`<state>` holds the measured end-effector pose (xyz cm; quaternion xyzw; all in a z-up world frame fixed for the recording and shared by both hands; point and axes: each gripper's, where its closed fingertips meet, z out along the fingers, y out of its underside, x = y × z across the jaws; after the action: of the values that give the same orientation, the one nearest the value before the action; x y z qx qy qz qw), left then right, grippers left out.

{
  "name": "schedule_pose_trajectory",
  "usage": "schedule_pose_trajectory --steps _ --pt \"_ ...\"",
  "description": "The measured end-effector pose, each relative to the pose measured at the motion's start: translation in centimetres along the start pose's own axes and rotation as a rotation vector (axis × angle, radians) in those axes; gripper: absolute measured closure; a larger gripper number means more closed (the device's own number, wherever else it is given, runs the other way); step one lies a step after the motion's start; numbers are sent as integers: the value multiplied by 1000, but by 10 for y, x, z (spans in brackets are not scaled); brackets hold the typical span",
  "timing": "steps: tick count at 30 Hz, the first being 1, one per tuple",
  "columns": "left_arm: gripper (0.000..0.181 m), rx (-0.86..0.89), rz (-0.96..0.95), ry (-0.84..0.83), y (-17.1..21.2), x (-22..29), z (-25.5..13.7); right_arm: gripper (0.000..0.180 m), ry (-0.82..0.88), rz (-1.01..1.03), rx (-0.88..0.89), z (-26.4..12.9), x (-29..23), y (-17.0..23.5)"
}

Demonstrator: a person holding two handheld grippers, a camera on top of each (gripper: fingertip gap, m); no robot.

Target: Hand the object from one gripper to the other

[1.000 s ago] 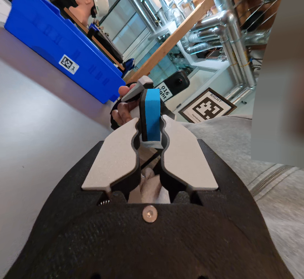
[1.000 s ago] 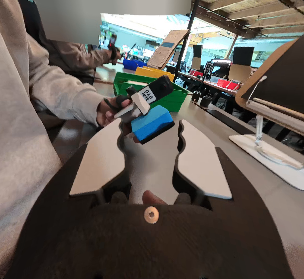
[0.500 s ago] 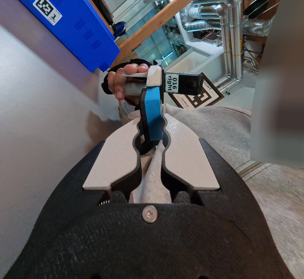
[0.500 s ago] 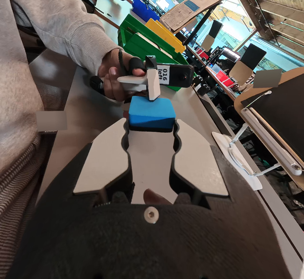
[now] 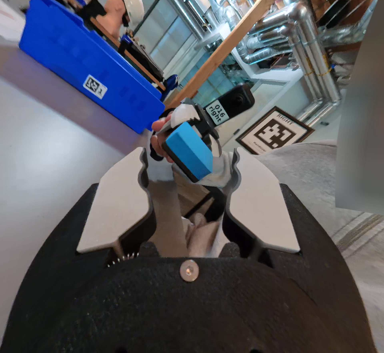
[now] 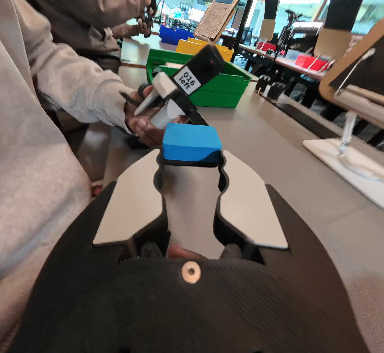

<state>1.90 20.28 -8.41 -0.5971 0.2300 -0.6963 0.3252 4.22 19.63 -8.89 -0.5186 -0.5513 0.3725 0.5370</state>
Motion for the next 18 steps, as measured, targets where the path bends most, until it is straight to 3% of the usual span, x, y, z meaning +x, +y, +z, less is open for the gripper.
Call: schedule_pose_trajectory --steps 8,18 --pt "108 -74 374 -129 7 5 6 128 -108 382 76 -1 4 -5" --pt "126 -106 355 -109 13 6 7 128 -152 404 64 5 -4 -3"
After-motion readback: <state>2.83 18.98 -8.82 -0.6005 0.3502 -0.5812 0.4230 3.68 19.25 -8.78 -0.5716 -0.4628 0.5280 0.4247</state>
